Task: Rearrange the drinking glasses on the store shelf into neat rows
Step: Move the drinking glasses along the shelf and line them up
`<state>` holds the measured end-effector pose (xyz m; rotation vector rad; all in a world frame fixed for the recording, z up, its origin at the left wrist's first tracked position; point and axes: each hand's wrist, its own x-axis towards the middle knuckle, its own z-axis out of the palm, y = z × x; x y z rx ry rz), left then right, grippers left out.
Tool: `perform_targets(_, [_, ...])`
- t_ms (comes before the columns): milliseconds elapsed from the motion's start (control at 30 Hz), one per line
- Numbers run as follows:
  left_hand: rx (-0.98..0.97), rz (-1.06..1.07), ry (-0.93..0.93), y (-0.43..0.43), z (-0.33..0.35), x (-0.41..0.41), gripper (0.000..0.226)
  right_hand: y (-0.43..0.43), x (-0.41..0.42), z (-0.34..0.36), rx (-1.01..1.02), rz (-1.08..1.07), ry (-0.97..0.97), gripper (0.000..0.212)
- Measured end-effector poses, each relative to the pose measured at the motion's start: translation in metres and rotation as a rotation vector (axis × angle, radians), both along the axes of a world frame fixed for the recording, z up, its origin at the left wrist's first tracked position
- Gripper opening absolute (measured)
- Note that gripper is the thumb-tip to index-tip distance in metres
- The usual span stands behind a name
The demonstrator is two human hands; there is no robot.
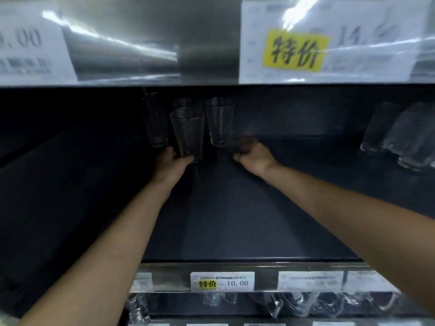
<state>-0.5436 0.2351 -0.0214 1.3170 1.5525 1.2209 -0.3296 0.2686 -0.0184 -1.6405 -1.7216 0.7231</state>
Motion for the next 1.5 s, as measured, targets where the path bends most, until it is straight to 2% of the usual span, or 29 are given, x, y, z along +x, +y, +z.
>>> perform_targets(67, [-0.038, -0.001, -0.008, -0.022, 0.007, 0.006, 0.017, -0.021, 0.017, 0.005, -0.054, 0.036, 0.008, 0.056])
perform_targets(167, [-0.078, -0.029, 0.013, -0.049, 0.016, 0.016, 0.005, -0.055, 0.046, 0.012, -0.113, 0.077, 0.037, 0.046])
perform_targets(267, [-0.088, -0.073, 0.034, -0.069, 0.022, 0.030, 0.018, -0.094, 0.077, 0.020, -0.127, 0.089, 0.066, 0.039])
perform_targets(367, [-0.042, -0.182, 0.054, -0.089, 0.025, 0.057, 0.013, -0.133, 0.110, 0.024, -0.107, 0.030, 0.075, 0.031])
perform_targets(533, [0.016, -0.372, 0.003, -0.117, 0.032, 0.109, 0.010, -0.204, 0.163, 0.028, 0.050, -0.183, 0.214, 0.018])
perform_targets(833, [0.041, -0.644, -0.124, -0.146, 0.030, 0.226, 0.014, -0.320, 0.245, 0.019, 0.188, -0.550, 0.331, 0.018])
perform_targets(1133, [0.023, -0.798, -0.112, -0.180, 0.035, 0.349, 0.012, -0.368, 0.345, 0.020, 0.287, -0.708, 0.398, 0.016])
perform_targets(1367, [0.007, -0.799, -0.098, -0.201, 0.033, 0.468, 0.008, -0.378, 0.463, 0.023, 0.279, -0.714, 0.409, 0.016])
perform_targets(1500, [0.013, -0.778, -0.083, -0.208, 0.027, 0.543, 0.019, -0.372, 0.533, 0.028, 0.281, -0.708, 0.378, 0.016])
